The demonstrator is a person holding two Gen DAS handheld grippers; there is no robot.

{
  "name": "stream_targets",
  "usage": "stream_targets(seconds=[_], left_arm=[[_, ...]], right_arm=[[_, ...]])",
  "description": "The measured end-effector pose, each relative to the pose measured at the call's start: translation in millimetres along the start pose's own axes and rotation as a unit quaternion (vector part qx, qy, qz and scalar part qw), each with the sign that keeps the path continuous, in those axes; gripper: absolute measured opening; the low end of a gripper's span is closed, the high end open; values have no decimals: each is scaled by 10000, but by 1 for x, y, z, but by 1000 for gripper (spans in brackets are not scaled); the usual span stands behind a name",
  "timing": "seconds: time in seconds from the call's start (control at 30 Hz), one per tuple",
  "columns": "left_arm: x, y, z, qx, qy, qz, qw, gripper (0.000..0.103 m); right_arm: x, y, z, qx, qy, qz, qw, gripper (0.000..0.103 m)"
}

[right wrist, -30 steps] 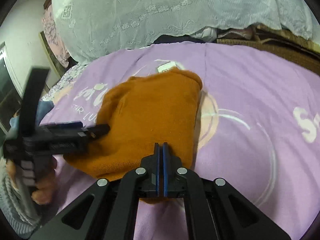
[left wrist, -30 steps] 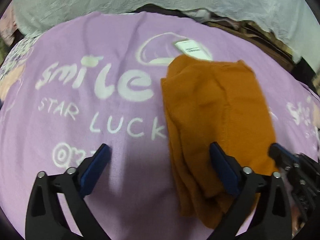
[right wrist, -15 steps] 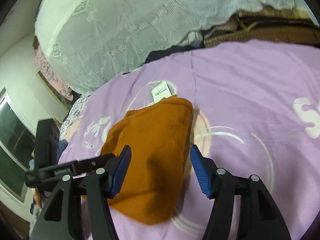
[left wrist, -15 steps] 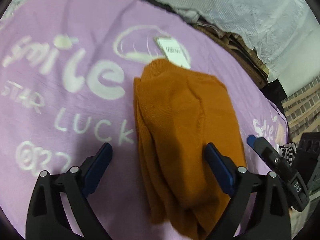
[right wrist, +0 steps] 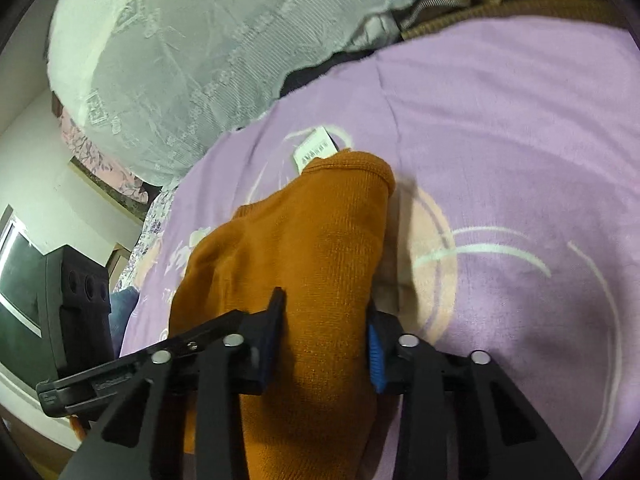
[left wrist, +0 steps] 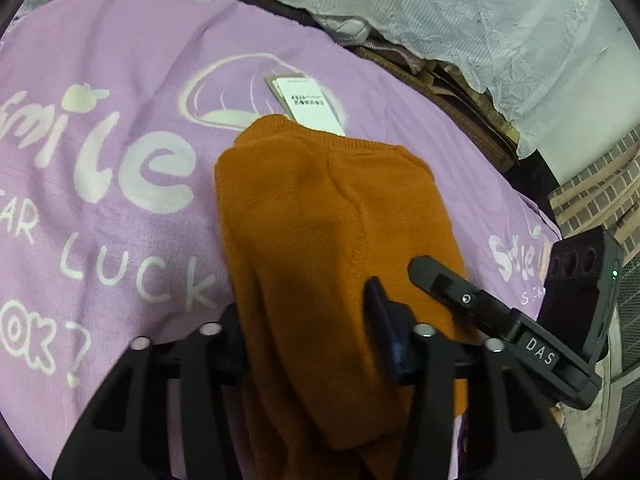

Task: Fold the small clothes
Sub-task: 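Fold the bundle over with the right tool while the left tool presses it, then grasp the folded orange cardigan bundle with the left tool and lift it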

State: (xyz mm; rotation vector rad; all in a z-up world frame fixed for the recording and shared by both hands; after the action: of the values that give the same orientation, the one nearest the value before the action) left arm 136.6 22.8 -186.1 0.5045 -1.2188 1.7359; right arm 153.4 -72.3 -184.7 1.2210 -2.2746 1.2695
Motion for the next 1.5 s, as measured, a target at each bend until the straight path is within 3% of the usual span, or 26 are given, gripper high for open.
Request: stream_targets(seconds=[0.07,0.37,0.77,0.97,1.23,1.5], left_arm=[[9,-1,6,-78,-44,113,9999,33],[23,20,72,-863,-155,143,9960,30],[23,48,186,-1621,278,104,9863,30],[21,59,225,-1882,363,73,9814,30],[17,71,252,-1989,473,54,9789,30],[17,75,249,-2080,223,194,9777,30]], right_arm=[[12,-2,-5,146,72,152,9998,33],[84,0,3,378,389,584,9968,32],[195,3,54,101,716,1235,9897,32],[236,9,78,46,866,1483,9851,32],[259,14,94,-72,905,1621,9826,32],[252,20,91,-28,896,1630,9825,32]])
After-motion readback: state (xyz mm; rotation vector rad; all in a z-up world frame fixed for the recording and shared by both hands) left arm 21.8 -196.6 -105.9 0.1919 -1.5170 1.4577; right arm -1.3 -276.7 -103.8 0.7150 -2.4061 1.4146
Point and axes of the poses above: each gripper's, at about its wrist camera, not at the fingertips, and x roughly against the way its jaws point, z to its right, y to its underside, the point moved 10 cm from there along -x, roughly the way its jaws point, and after that the axes turned 3 degrees about -x, right-handed, at the moved point
